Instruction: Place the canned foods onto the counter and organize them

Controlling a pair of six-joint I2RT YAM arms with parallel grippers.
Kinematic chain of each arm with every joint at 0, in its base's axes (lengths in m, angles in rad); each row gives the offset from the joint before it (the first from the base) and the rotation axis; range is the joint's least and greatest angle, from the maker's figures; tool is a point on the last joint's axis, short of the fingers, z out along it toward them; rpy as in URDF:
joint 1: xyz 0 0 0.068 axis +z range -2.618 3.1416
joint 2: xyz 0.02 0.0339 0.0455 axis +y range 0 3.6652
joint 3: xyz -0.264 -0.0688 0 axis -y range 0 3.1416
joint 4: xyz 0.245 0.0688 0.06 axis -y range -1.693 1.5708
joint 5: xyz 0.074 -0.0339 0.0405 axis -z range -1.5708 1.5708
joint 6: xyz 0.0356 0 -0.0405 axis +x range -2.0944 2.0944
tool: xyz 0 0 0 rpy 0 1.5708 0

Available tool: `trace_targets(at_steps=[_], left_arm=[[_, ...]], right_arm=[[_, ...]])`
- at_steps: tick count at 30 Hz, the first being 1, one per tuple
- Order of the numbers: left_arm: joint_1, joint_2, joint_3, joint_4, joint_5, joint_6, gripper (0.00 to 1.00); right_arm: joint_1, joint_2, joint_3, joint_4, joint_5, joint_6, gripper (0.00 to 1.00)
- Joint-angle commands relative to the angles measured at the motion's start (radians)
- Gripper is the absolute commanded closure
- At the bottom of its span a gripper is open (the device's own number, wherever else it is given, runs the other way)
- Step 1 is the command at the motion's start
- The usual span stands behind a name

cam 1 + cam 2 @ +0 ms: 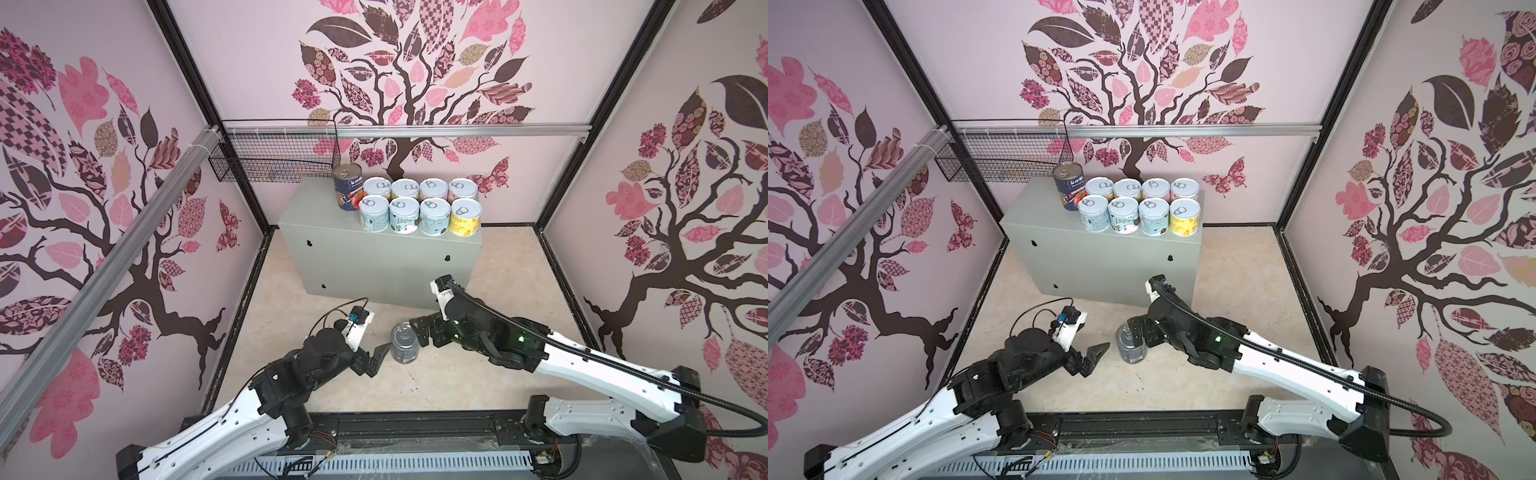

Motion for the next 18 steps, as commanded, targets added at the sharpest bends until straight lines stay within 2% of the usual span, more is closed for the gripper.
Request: trace_targets(at_steps=[1,9,18], left_arm=[[-0.045,0.050,-0.082,0.140,-0.106,-0.080,0.02],[-0.054,0.073,-0.338,0.500,-0.127,-0.126,0.02],[-0.059,0.170,-0.423,0.732,-0.091,-0.060,0.02]], right_arm=[[-0.005,-0.087,0.011,-0.087,-0.001,-0.029,0.00],[-0.005,-0.207,0.034,-0.204,-0.005,-0.078,0.00],[-0.008,-0.249,-0.004,-0.229,-0.003,-0.125,0.00]])
